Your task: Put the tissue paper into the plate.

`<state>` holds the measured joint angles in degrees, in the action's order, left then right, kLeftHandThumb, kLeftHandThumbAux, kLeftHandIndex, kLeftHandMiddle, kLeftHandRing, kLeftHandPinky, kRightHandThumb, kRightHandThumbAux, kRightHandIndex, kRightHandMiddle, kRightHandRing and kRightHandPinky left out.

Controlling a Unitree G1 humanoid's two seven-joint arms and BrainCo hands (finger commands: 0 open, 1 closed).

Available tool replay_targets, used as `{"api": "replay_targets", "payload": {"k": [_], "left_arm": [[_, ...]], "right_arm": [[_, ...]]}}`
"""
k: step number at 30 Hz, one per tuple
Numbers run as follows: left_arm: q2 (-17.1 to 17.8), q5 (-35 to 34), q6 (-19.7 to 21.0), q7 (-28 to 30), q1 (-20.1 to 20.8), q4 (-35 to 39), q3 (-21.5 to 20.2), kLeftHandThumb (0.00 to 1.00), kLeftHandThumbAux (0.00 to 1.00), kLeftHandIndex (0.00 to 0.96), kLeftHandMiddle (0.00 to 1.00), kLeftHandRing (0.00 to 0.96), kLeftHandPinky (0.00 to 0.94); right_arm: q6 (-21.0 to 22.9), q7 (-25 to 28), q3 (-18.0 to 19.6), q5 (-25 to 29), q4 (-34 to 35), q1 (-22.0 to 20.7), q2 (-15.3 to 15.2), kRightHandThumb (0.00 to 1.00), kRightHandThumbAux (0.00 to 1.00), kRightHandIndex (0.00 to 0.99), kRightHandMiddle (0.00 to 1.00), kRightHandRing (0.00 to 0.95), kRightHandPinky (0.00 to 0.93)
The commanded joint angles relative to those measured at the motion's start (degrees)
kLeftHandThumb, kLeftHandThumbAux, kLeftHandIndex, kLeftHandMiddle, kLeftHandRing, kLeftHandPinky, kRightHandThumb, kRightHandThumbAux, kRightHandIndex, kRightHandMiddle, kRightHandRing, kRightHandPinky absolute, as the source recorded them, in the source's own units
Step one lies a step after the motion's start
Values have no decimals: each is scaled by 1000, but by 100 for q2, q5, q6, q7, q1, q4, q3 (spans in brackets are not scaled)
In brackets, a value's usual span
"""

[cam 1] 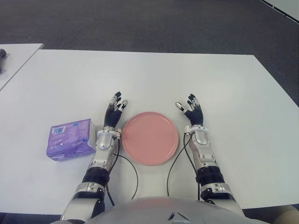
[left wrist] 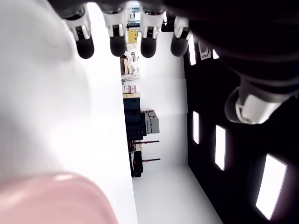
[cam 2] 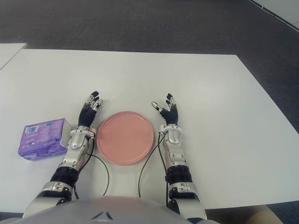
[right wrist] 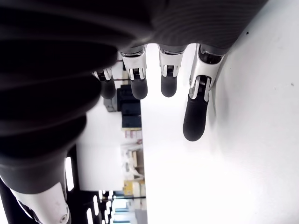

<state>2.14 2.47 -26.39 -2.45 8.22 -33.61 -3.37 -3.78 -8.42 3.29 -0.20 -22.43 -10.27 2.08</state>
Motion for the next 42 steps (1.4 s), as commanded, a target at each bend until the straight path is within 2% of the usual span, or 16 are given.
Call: {"api": "replay_targets", "payload": {"k": [1,6,12,16,21,27,34,42], "left_arm": [[72,10,-19,120,72,8,56,0,410,0,0,0,0],[299,-39,138,408,181,633,82,0,406,0,0,0,0],[870,-124,803,940,283,2045,-9,0,414,0,0,0,0],[1169,32,1133,1118,348,2843,51,0,430,0,0,0,0],[1526,332,1295,1250,550,3574,149,0,452,0,0,0,0],[1728,580,1393,1289,905,3666,247,7,473,0,0,0,0],[1944,470,1684,1595,1332,3867,266,7,449,0,0,0,0],[2255,368,1560,2007,1808,3776,263,0,457,0,0,0,0]], "right_arm": [[378,-54,7,7,-255,190,94,164,774,0,0,0,59],[478,-91,6,14,-174,218,126,152,768,0,0,0,44],[516,-139,-6,3,-165,228,165,150,747,0,0,0,35],[474,-112,-11,11,-186,232,164,159,734,0,0,0,36],[382,-71,-5,27,-252,233,159,160,710,1,5,0,37],[386,-125,-8,-8,-338,208,180,161,694,7,17,0,34],[410,-133,-7,-5,-371,189,196,185,697,4,4,0,26],[336,-57,-5,22,-421,193,180,179,726,0,0,0,20]]}}
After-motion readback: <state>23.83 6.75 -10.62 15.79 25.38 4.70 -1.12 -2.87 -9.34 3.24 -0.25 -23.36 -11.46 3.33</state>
